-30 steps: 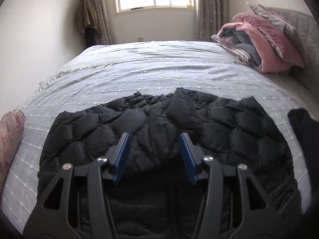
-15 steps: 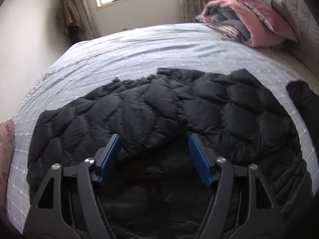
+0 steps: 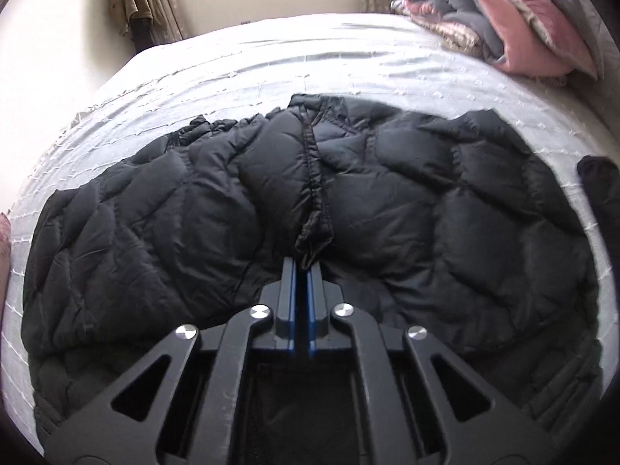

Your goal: Fold large clothes

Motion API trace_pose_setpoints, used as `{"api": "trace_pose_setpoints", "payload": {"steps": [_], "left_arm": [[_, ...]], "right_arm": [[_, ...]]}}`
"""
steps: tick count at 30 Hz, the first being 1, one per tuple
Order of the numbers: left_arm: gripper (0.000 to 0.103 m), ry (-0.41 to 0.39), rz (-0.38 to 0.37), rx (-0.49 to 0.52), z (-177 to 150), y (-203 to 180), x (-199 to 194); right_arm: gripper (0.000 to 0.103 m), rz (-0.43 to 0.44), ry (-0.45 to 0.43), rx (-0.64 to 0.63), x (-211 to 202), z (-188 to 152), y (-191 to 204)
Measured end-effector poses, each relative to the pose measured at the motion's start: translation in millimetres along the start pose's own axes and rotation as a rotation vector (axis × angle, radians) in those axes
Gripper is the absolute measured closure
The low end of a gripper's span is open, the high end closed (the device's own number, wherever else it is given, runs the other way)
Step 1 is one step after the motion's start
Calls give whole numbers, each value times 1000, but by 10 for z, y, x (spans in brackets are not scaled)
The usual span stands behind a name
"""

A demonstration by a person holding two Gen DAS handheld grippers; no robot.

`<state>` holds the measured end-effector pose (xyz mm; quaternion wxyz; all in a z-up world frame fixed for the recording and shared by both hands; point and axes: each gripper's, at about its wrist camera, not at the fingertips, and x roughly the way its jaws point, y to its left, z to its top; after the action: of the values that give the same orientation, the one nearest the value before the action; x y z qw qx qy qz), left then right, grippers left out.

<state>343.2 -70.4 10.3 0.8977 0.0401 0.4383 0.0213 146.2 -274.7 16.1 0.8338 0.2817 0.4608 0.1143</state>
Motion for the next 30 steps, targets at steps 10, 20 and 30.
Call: {"api": "trace_pose_setpoints", "payload": {"steps": [10, 20, 30], "left_arm": [[94, 67, -90, 0, -256, -173, -129], [57, 59, -168, -44, -347, -37, -291], [53, 46, -184, -93, -740, 271, -885]], "right_arm": [[18, -20, 9, 29, 65, -1, -63], [18, -30, 13, 35, 89, 49, -86], [18, -80, -11, -1, 51, 34, -47]]}}
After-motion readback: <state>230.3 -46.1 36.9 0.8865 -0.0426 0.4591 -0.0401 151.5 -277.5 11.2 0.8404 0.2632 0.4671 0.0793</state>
